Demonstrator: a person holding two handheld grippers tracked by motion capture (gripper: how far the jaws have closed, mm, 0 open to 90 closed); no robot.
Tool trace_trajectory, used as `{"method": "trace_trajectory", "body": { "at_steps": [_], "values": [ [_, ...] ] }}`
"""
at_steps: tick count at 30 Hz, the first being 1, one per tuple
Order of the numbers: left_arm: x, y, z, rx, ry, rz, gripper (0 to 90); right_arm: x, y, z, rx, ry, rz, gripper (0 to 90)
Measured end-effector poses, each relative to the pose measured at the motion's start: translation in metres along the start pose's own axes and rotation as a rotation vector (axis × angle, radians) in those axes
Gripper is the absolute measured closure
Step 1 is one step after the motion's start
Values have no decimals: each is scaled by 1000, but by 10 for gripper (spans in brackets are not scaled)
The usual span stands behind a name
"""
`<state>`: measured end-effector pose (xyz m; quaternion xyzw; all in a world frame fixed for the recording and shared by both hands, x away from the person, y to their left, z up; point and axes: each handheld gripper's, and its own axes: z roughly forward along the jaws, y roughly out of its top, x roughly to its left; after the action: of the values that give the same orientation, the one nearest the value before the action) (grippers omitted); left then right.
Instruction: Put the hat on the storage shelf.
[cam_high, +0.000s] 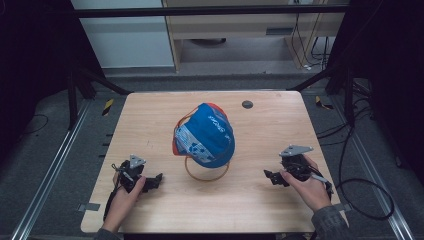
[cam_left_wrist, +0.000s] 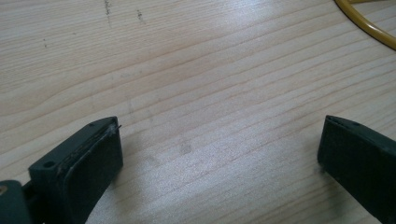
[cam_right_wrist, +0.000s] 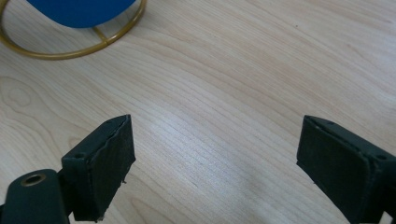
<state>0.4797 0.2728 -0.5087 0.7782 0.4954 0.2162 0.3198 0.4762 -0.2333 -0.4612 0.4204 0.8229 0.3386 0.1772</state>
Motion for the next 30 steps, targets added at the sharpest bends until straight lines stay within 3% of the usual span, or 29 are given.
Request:
{"method": "trace_trajectory", "body": {
  "at_steps": [15, 30],
  "values": [
    [0, 0, 0, 0, 0, 1, 0, 1, -13, 23, -11, -30, 49, 122],
    [0, 0, 0, 0, 0, 0, 0, 0, -20, 35, -13, -46, 99, 114]
  ]
}}
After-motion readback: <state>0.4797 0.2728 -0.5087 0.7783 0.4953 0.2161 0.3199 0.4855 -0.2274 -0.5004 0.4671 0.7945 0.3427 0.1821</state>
